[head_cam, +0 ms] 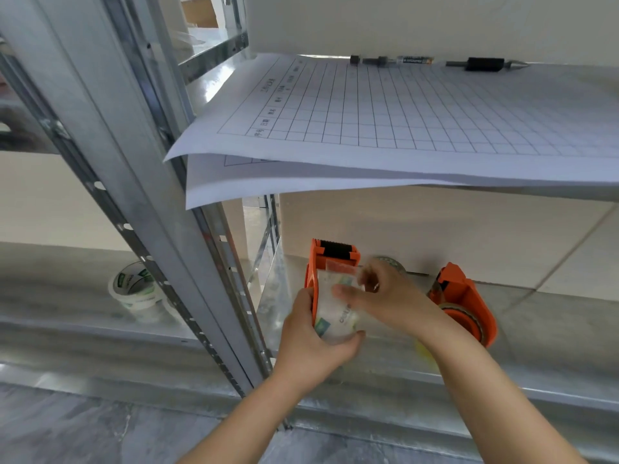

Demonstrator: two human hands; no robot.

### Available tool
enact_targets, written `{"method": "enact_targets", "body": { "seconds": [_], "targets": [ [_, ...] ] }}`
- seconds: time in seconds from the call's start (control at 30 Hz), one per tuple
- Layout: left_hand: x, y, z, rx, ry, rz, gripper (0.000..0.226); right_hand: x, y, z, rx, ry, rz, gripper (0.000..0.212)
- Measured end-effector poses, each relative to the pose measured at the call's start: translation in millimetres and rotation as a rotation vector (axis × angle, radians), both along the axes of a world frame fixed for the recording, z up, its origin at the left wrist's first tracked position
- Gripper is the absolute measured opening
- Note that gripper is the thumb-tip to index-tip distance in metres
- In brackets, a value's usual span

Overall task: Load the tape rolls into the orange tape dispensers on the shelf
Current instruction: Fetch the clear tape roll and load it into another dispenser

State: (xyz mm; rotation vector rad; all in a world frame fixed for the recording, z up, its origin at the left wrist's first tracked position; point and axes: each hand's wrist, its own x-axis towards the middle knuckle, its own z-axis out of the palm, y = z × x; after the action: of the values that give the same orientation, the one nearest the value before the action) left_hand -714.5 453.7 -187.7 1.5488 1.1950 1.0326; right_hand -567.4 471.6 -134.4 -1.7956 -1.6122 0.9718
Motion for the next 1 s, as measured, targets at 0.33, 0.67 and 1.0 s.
{"method": "enact_targets", "body": {
  "seconds": [0.33, 0.67, 1.0],
  "targets": [
    [-2.9, -6.7, 5.3, -0.113, -0.071, -0.028, 0.058, -7.7, 7.9, 2.9, 0.277, 0.495, -0.078, 0.025],
    [-12.5, -9.4, -6.5, -0.196, 0.053, -0.124, 0.051, 36.4, 55.0, 34.7, 0.416, 0.572, -0.249, 0.027],
    [-15.2, -17.1, 11.8, -0.058, -0.03, -0.081, 0.047, 54.9, 88.6, -29.9, 0.175, 0.592, -0.435, 0.023]
  ]
}}
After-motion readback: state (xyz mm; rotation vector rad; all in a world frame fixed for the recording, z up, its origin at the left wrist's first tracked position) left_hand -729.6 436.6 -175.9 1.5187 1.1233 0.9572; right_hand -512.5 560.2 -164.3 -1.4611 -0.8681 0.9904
